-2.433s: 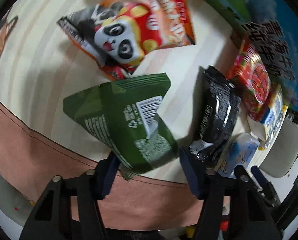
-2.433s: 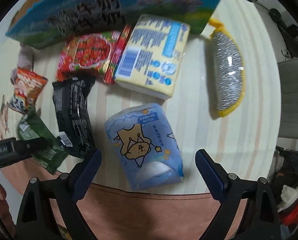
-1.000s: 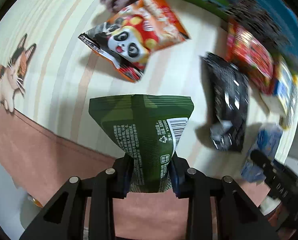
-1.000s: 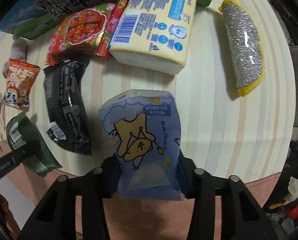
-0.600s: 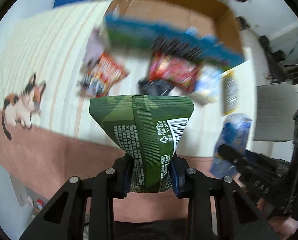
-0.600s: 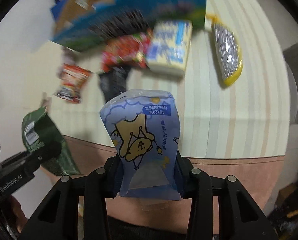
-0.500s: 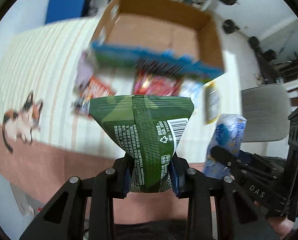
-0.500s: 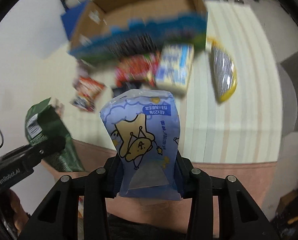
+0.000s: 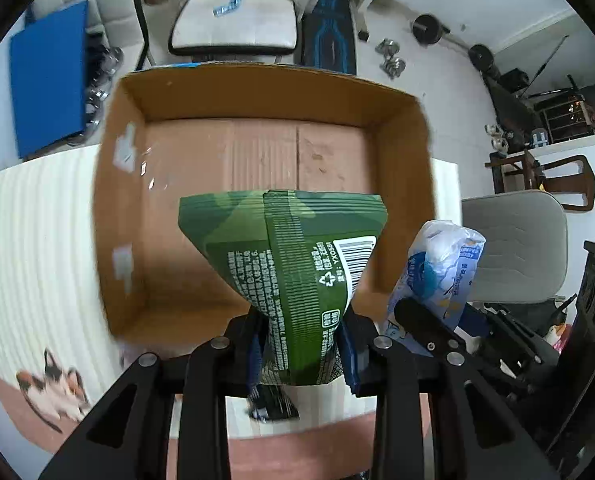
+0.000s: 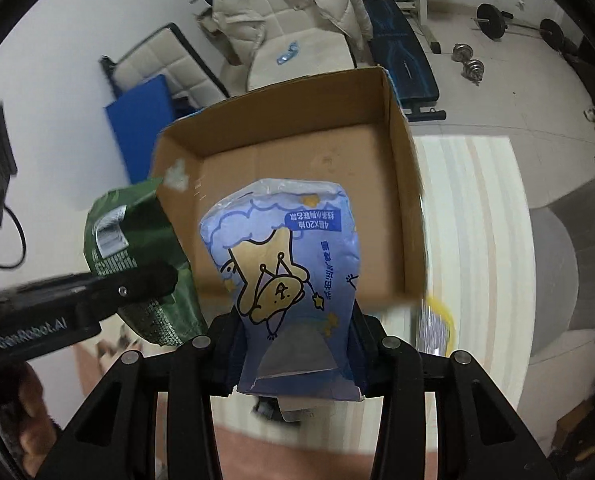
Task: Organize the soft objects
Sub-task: 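Carry both items into the cardboard box and open both tools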
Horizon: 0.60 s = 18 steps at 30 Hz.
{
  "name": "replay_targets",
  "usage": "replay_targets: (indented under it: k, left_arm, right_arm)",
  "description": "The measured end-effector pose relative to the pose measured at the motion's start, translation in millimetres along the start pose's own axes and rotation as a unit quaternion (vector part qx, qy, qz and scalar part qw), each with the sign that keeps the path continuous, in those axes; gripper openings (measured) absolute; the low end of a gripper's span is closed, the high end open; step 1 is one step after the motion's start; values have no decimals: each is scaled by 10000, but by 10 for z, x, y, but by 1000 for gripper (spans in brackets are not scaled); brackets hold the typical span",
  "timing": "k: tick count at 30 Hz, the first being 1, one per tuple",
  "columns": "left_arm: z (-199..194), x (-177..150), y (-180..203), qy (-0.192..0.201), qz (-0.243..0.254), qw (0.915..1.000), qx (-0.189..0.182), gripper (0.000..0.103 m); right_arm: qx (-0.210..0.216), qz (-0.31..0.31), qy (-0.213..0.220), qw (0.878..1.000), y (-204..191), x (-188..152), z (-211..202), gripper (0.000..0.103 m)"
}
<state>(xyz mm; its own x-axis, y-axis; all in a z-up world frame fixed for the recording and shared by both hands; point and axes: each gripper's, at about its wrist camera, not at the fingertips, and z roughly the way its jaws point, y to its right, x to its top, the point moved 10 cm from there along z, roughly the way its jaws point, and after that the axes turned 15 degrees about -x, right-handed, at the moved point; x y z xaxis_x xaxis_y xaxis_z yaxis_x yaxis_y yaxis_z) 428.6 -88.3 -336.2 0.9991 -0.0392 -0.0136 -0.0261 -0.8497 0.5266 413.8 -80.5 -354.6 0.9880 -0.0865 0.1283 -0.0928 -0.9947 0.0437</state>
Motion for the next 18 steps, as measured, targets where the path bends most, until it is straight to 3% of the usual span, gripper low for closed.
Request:
replay_targets:
  k: [7, 13, 16, 18]
  left_arm:
    - [406, 585, -251, -424, -84, 9989, -207, 29]
    - [570, 799, -297, -639, -10, 9973, -351, 29]
    - [599, 846, -274, -683, 158, 9972, -255, 30]
    - [622, 890, -275, -666, 154, 9975, -164, 30]
  right_arm:
    - [-486, -55, -178, 9986, -25, 623, 768, 45]
    - [-770, -163, -223, 9966, -30, 925, 1039, 45]
    - [-908, -230, -220, 9954, -49, 1049, 1117, 46]
    - [-1003, -276, -198, 9944, -56, 1107, 1156, 53]
